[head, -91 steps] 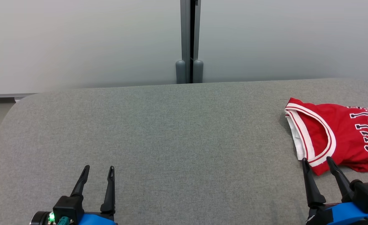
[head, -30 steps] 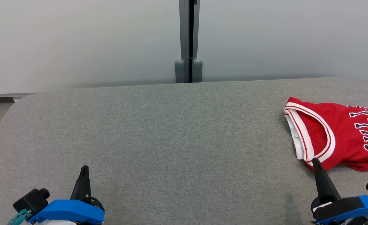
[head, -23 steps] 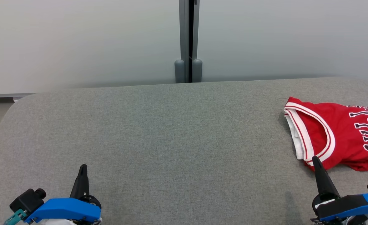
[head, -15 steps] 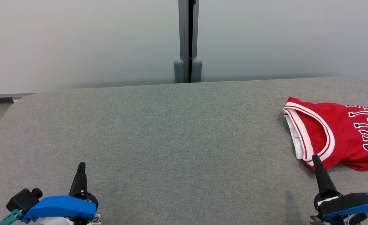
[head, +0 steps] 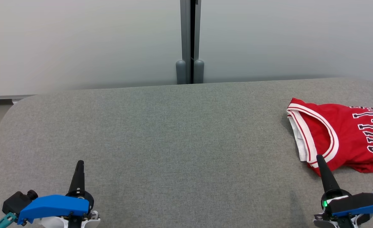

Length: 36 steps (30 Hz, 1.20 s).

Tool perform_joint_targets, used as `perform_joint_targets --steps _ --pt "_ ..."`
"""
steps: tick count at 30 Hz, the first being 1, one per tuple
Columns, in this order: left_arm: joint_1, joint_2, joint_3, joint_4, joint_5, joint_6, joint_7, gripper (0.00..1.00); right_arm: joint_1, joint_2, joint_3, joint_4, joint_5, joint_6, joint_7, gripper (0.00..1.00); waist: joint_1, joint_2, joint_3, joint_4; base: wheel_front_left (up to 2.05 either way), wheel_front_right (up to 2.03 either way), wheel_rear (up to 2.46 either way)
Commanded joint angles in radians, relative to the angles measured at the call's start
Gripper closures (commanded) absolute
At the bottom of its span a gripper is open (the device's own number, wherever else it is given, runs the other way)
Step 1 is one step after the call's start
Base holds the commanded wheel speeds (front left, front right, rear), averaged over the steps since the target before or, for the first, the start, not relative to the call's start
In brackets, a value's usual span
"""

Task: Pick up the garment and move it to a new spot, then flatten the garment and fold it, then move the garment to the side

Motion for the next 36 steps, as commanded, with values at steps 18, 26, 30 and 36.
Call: perform_joint_targets --steps 18,26,30,36 --pt "-0.040 -0.023 0.060 -0.013 -0.164 -0.031 0.048 1.00 -0.045 -0.004 -0.006 0.026 0.190 0.000 0.020 1.00 -0.0001 0.0001 0.000 -0.003 0.00 0.00 0.00" --pt "-0.044 -0.033 0.080 -0.013 -0.224 -0.040 0.067 1.00 -0.054 -0.004 -0.007 0.039 0.260 0.000 0.028 1.00 -0.0001 0.0001 0.000 -0.005 0.00 0.00 0.00" --pt "-0.047 -0.038 0.090 -0.013 -0.254 -0.044 0.075 1.00 -0.059 -0.004 -0.008 0.045 0.293 0.000 0.029 1.00 -0.0001 0.0001 0.000 -0.006 0.00 0.00 0.00" --pt "-0.051 -0.044 0.104 -0.014 -0.294 -0.051 0.088 1.00 -0.065 -0.004 -0.008 0.053 0.340 0.000 0.035 1.00 -0.0001 0.0001 0.000 -0.007 0.00 0.00 0.00"
